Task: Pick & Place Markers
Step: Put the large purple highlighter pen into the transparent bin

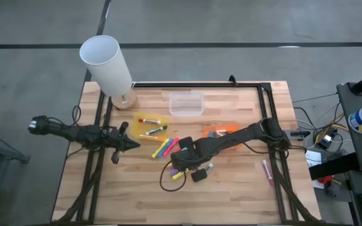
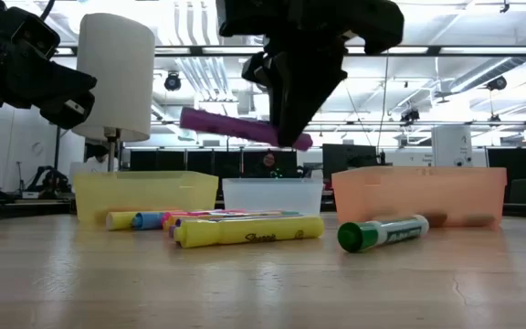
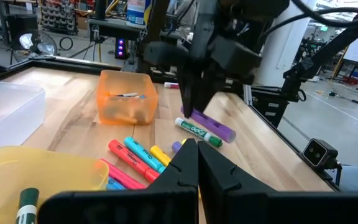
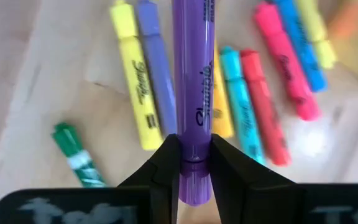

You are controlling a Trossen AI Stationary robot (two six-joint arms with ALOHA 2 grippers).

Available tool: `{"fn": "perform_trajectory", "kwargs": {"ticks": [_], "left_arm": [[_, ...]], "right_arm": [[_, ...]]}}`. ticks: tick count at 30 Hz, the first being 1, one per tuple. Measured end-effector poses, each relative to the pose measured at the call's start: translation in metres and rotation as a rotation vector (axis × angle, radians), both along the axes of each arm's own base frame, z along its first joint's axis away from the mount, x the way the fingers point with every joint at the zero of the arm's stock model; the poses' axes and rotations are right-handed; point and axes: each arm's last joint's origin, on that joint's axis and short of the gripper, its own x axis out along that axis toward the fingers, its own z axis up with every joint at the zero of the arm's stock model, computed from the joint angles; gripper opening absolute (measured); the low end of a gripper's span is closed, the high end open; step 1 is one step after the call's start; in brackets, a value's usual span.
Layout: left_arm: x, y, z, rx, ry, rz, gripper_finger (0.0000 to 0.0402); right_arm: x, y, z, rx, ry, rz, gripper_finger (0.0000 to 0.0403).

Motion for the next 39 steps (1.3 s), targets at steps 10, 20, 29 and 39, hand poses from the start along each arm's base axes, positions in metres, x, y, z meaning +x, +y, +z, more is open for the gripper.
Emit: {"fn": "perform_trajectory", "kwargs": {"ticks": [10,20,29,39], "left_arm": [[0.000,0.000,0.000,0.000,0.000,0.000,0.0000],[0.000,0.000,0.000,0.000,0.000,0.000,0.0000],[0.000,0.000,0.000,0.000,0.000,0.000,0.0000],[0.000,0.000,0.000,0.000,0.000,0.000,0.0000]], "right_arm": [[0.002,-0.016,0.020,-0.202,-0.037,-0.097,0.0060],[0.002,-0.044,0.022,-0.373,-0.051,-0.259,0.0060],[0.007,-0.099,0.023,-0.465,-0.088,-0.487,0.0060],[0.008,-0.168,0.024,-0.506,-0.064,-0.540,0.0061]]}}
